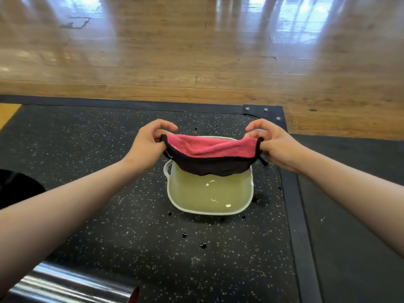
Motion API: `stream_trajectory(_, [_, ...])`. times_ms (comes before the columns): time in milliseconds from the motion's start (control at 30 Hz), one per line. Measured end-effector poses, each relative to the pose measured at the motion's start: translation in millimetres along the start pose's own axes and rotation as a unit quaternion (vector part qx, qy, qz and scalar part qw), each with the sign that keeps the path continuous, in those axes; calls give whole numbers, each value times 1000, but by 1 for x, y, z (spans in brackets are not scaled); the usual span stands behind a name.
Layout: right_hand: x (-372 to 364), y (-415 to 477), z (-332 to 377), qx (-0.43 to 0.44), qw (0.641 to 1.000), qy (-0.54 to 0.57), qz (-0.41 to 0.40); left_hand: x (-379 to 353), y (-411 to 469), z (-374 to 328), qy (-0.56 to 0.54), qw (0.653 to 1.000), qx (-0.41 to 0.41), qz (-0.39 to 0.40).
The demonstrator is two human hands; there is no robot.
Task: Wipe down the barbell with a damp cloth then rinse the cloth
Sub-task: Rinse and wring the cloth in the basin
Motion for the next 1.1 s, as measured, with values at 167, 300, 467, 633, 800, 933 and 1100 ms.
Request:
stream_trajectory(167, [1,-7,6,-8,998,-57,-22,8,0,-2,31,999,11,8])
stream_trajectory(300, [3,-9,9,-14,980,-190,-48,18,3,2,106,994,12,-8])
stream_trajectory(467, [4,-8,7,-4,968,-241,-75,16,3,1,192,980,4,-48])
stream_trajectory(633, [-2,-17,9,-38,980,-187,-55,17,1,-3,130,989,63,-39])
stream_trajectory(800, [-6,-20,7,2,983,-168,-70,7,-4,-5,-40,997,63,18])
stream_trajectory(933, [-6,-22,9,31,983,-167,-75,9,-7,-4,-53,996,46,54])
stream_trajectory(1100, [-4,-24,7,22,990,-104,-91,11,-9,-2,-135,987,71,57])
Point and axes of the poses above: each hand's wrist, its own y-axis towards the middle knuckle, its own x-axis out of the back of the hand, z = x × y, the point moved 1 cm from there along y, towards the middle knuckle, and after that the axes turned 12 degrees about z, right-handed, at the moved point
